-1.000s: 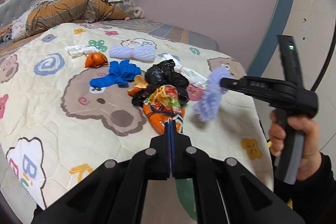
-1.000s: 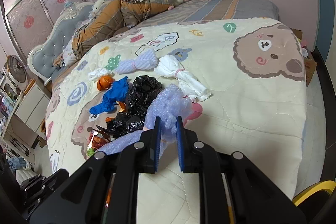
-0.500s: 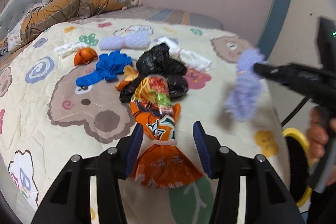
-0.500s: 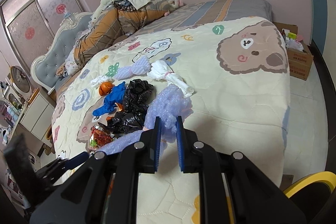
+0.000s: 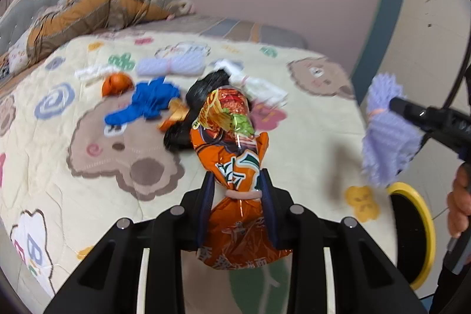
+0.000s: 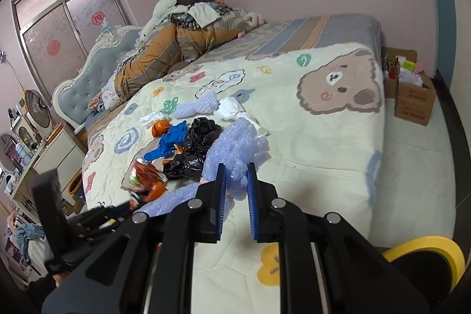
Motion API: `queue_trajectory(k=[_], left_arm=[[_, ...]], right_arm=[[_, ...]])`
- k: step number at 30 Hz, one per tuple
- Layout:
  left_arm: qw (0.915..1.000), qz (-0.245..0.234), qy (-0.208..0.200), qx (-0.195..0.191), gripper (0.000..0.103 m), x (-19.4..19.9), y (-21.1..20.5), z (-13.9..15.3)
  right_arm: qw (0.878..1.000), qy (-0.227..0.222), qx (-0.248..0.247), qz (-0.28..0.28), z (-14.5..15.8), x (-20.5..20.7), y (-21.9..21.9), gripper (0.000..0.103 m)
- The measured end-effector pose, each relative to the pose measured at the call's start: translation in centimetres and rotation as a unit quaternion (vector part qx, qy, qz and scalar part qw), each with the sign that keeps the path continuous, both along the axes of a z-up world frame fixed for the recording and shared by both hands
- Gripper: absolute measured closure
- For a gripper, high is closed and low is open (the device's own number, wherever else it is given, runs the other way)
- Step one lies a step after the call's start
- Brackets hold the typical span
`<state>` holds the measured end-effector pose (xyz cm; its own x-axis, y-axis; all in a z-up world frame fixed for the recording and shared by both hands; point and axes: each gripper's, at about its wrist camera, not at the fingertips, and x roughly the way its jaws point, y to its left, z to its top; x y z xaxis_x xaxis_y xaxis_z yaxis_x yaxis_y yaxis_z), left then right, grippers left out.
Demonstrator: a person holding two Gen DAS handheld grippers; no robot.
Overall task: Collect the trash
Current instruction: 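Carry the net and wrapper over the yellow bin and release both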
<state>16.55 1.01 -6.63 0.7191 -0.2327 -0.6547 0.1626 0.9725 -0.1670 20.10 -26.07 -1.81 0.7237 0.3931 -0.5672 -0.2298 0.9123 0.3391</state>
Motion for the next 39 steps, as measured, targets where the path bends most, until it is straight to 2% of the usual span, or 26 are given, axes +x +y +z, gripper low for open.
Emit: queue_trajectory(k=[8, 18, 31, 39], left_arm=[[0.9981, -0.05, -0.033, -0.01, 0.074, -2.6, -3.1, 4.0], [0.9922, -0.114, -0.049, -0.013, 0.074, -4.6, -8.8, 6.4], [0.9831, -0.176, -0.05, -0.01, 0.074, -6.6, -15.4, 7.1], [0.979, -0.202, -0.026, -0.013, 0.074, -6.6, -18.4, 6.0]], right_arm=[[0.999, -0.035, -0.014, -0.027, 2.7, -4.5, -3.4, 0.09], [0.993, -0.067, -0.033, -0.094, 5.0, -9.9, -9.3, 0.09], [0.985, -0.075, -0.044, -0.152, 5.0, -14.6, -15.3, 0.089], [0.981, -0.065, -0.051, -0.176, 4.0, -15.8, -17.6, 0.089]])
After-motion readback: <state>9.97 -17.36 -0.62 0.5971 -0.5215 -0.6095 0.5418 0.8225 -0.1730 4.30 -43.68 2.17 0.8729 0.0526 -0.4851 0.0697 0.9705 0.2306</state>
